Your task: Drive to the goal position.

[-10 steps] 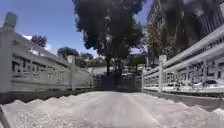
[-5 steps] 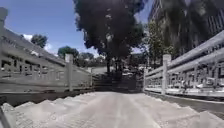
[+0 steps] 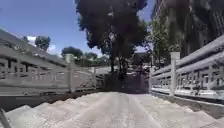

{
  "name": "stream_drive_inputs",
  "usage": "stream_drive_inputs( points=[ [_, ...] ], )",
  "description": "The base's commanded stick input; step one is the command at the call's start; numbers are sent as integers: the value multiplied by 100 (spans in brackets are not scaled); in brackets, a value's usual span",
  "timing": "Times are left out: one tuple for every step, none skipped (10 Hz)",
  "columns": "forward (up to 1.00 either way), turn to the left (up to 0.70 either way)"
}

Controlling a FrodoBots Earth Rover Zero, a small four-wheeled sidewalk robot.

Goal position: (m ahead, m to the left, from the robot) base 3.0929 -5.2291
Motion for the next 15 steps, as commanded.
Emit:
stream_drive_inputs(
  points=[
    [45,0],
    [45,0],
    [45,0],
    [45,0],
    [45,0],
    [45,-4],
    [45,-20],
    [45,-26],
    [45,0],
    [45,0],
    [45,0],
    [45,0],
    [45,0],
    [45,0],
    [45,0]
  ],
)
